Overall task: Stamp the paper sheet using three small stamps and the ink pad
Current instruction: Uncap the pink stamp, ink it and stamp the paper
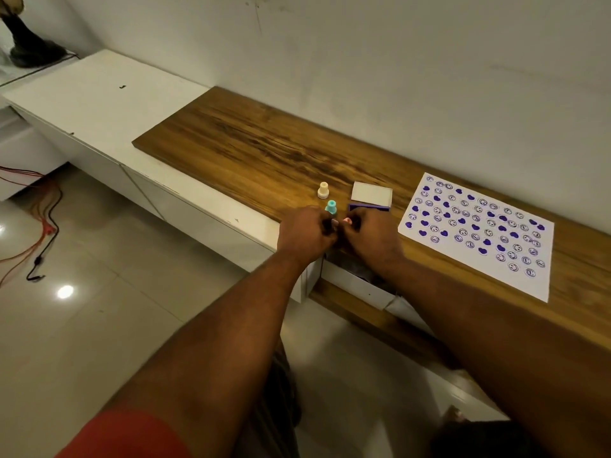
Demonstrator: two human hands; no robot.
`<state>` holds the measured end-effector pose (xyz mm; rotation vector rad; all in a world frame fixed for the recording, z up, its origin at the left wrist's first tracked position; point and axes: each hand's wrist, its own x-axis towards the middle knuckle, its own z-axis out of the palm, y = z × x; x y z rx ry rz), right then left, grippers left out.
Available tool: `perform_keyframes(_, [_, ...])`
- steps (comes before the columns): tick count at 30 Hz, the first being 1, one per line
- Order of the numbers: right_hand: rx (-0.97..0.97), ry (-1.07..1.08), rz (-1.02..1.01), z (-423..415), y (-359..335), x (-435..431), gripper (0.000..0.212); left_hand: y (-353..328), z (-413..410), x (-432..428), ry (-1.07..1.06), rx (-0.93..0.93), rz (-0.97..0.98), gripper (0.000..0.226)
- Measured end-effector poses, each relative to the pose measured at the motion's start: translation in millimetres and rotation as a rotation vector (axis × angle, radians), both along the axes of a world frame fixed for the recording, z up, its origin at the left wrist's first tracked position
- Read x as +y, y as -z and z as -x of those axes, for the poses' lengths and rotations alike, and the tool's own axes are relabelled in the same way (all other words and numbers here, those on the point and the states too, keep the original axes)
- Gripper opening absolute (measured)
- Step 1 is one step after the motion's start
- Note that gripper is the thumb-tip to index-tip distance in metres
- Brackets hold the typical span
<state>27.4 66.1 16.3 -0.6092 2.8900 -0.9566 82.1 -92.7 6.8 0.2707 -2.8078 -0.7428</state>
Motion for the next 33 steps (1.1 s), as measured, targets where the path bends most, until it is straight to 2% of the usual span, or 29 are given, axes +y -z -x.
perform_keyframes(6, [-0.009, 0.051, -0.103, 3, -7, 1, 0.03, 3, 1, 4, 0.002, 0.02, 0.006, 0.031])
perform_keyframes(10, [0.012, 0.007, -0.167, -1, -9, -4, 0.025, 6, 0, 3, 0.008, 0.024, 0.013, 0.026])
perform_keyframes(16, [0.035, -0.078, -0.151, 0, -7, -3, 0.017, 7, 2, 2, 0.004, 0.017, 0.009, 0.025])
perform_keyframes(24, [0.158, -0.236, -0.198, -2, -11, 2, 0.027, 2, 2, -3, 0.054, -0.013, 0.012, 0.033])
perform_keyframes(33, [0.141, -0.229, -0.142, -1, -16, 25, 0.027, 2, 3, -5, -0.007, -0.039, 0.004, 0.05])
